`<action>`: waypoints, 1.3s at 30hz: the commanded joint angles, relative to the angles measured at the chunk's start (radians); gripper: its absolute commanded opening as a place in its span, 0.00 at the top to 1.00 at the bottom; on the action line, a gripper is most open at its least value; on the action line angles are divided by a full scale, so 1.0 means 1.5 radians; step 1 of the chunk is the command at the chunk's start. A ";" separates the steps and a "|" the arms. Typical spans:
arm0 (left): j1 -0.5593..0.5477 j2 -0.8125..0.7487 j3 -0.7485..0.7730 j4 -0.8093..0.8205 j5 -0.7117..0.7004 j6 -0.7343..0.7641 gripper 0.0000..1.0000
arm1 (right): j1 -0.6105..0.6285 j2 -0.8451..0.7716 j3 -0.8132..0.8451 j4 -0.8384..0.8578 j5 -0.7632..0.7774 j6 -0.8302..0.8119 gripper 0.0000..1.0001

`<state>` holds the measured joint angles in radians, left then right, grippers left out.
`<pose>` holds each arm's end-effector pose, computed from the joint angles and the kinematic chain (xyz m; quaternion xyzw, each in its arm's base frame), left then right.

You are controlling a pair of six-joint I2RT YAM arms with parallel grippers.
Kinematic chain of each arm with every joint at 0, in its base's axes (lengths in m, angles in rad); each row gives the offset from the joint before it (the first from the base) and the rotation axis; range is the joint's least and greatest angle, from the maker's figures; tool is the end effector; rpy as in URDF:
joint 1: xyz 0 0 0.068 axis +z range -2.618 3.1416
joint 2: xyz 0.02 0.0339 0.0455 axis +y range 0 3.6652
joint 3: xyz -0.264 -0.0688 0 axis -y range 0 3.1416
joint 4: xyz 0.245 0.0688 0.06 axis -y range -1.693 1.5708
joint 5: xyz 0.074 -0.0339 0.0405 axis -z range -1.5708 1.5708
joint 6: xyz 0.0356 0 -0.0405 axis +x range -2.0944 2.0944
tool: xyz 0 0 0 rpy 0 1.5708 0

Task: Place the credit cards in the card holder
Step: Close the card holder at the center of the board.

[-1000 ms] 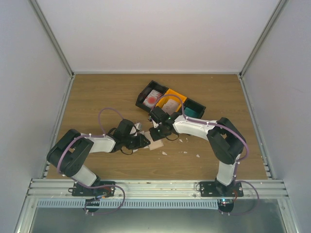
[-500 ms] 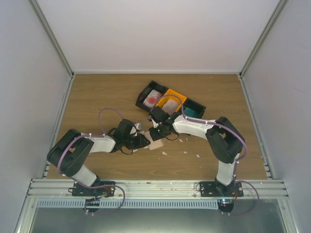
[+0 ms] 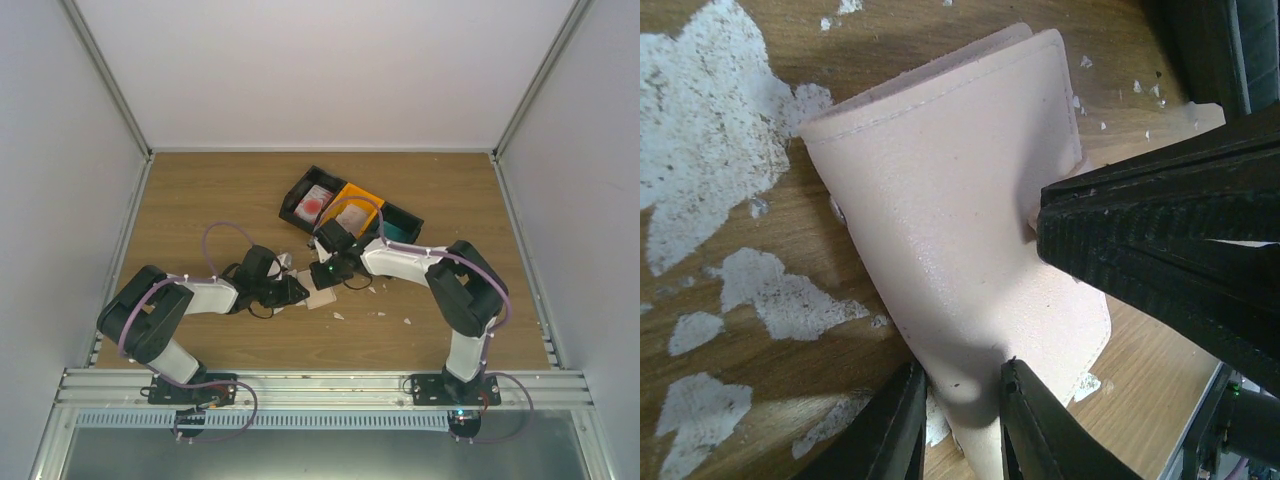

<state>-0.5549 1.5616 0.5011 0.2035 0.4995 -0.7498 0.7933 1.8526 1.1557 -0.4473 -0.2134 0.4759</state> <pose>0.2107 -0.1507 0.1135 -0.0024 0.9120 -0.3895 0.1284 0.2505 0.2653 0.1568 -0.1758 0.9560 0.2086 0.1078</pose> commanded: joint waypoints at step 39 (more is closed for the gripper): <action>-0.011 0.028 0.006 -0.020 -0.024 0.006 0.76 | -0.048 -0.102 -0.050 0.048 -0.089 0.013 0.73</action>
<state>-0.5617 1.5776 0.5144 0.2066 0.5003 -0.7502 0.7235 1.7615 1.0485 -0.3435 -0.3901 0.4870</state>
